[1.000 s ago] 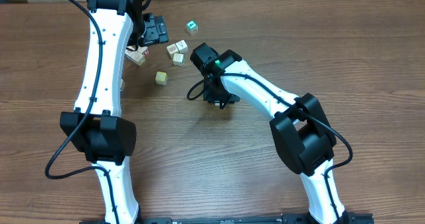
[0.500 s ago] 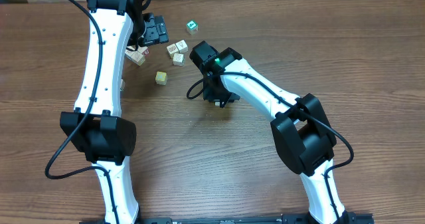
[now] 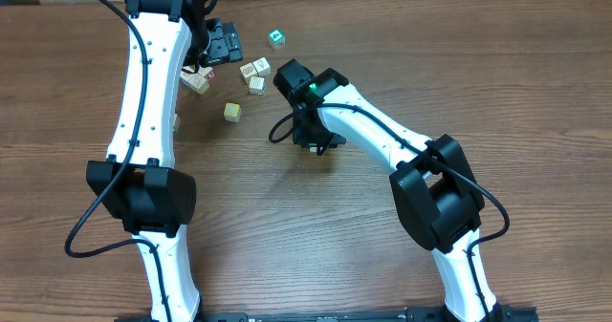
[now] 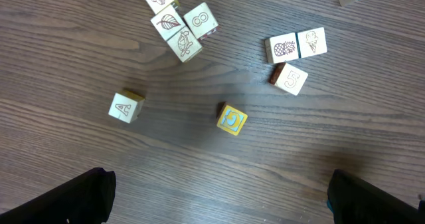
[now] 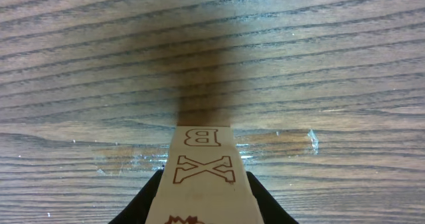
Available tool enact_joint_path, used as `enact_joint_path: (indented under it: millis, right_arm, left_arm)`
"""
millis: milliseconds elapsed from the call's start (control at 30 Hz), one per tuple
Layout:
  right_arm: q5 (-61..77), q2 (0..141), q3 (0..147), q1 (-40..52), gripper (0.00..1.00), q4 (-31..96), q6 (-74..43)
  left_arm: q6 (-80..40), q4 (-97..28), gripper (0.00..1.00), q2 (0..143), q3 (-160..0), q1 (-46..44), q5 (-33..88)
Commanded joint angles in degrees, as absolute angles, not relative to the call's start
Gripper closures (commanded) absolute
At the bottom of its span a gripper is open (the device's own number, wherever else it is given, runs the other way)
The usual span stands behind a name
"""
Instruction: Form a tower
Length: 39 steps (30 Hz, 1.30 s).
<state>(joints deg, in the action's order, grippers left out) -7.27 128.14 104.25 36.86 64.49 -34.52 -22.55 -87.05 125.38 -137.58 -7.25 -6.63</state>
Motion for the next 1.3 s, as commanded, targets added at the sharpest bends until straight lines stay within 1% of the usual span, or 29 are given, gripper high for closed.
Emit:
enact_joint_path:
  millis: [0, 367, 467, 500, 533, 667, 800, 900, 1033, 1100, 1200, 1267]
  right_arm:
    - [-7.20, 128.27, 105.89, 37.12, 0.75, 64.62, -34.37]
    - [-7.22, 128.27, 105.89, 37.12, 0.73, 64.82, -34.37]
    - [-7.22, 128.27, 105.89, 37.12, 0.61, 64.82, -34.37]
    - [-7.22, 128.27, 105.89, 37.10, 0.51, 64.82, -34.37]
    - [-7.22, 128.27, 105.89, 37.10, 0.45, 64.79, -34.37]
    - [-7.25, 128.27, 105.89, 37.10, 0.34, 64.71, -34.37]
    - [-7.46, 128.18, 106.61, 36.91, 0.28, 64.20, -32.40]
    - [-7.46, 127.90, 109.89, 36.21, 0.26, 65.60, -30.92]
    - [-8.43, 127.28, 117.82, 34.48, 0.23, 69.19, -29.45]
    - [-9.69, 127.24, 122.87, 33.52, 0.23, 71.33, -28.23]
    - [-9.58, 127.24, 129.43, 32.34, 0.23, 71.70, -22.68]
    - [-9.54, 127.24, 132.14, 31.79, 0.27, 70.78, -20.03]
  left_arm:
    - [-23.35, -86.94, 0.00, 124.60, -138.47, -7.27, -6.37]
    - [-23.35, -86.94, 0.00, 124.60, -138.47, -7.27, -6.37]
    - [-23.33, -86.94, 0.00, 124.60, -138.47, -7.27, -6.37]
    - [-23.35, -86.94, 0.01, 124.60, -138.47, -7.27, -6.37]
    - [-23.35, -86.94, 0.01, 124.60, -138.47, -7.27, -6.37]
    - [-23.35, -86.94, 0.00, 124.60, -138.47, -7.27, -6.37]
    - [-23.35, -86.94, 0.00, 124.60, -138.47, -7.27, -6.37]
    - [-23.35, -86.94, 0.00, 124.60, -138.47, -7.27, -6.37]
    - [-23.35, -86.94, 0.00, 124.60, -138.47, -7.27, -6.37]
    - [-23.33, -86.94, 0.01, 124.60, -138.47, -7.27, -6.37]
    - [-23.33, -86.94, 0.00, 124.60, -138.47, -7.27, -6.37]
    - [-23.35, -86.94, 0.00, 124.60, -138.47, -7.27, -6.37]
